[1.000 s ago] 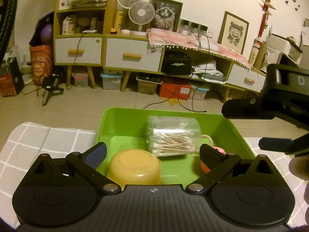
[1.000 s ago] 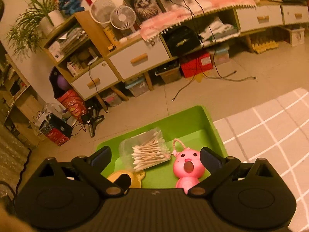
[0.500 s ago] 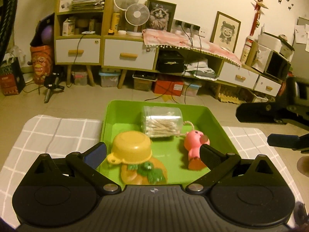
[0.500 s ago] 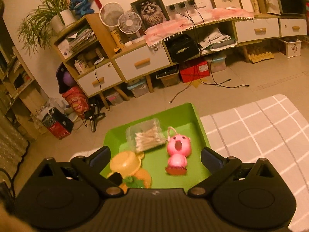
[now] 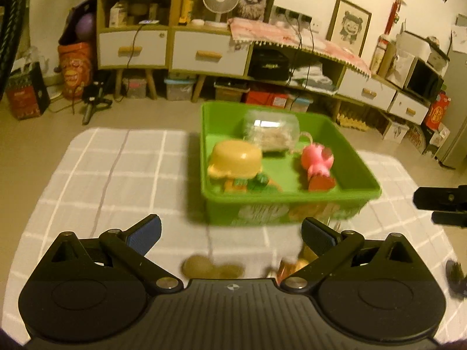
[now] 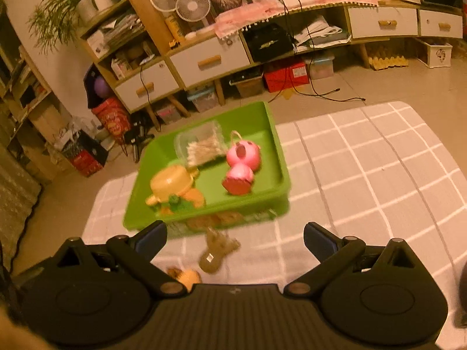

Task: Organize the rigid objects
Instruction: 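Withdraw both tools from the bin back toward the remaining toys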

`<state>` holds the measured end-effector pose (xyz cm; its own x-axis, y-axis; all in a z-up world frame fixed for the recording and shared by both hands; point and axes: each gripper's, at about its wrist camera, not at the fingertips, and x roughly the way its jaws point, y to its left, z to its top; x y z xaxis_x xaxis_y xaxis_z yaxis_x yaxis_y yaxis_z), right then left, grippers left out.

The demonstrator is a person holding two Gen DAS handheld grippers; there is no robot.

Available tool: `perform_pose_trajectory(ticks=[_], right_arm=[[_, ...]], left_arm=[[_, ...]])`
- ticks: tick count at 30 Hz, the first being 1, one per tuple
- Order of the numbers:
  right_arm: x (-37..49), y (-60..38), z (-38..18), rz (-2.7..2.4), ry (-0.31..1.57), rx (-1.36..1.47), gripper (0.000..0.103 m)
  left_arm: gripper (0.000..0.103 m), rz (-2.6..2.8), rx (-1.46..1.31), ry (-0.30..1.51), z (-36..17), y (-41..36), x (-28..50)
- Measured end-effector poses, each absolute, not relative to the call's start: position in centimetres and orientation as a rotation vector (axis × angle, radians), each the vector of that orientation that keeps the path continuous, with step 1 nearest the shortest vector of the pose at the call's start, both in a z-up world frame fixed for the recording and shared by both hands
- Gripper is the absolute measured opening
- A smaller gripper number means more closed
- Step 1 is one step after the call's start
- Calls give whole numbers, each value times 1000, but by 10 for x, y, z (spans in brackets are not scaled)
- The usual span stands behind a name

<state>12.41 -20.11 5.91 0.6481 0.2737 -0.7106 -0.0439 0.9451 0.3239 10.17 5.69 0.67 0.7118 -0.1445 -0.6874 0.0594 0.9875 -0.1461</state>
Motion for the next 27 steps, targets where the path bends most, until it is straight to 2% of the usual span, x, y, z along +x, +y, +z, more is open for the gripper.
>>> perform_pose_trajectory(ticks=[15,22,27], right_arm=[[74,-252,27,601,856,-298,87],[71,-271,-17,717,914,-508,87],[78,-275,-26,719,900,-612,87]], left_arm=[[101,-140,-164,808,-4,20,26],[101,-104,-173,845,-13,7,25],[101,-97,-138,838,-11,1,28]])
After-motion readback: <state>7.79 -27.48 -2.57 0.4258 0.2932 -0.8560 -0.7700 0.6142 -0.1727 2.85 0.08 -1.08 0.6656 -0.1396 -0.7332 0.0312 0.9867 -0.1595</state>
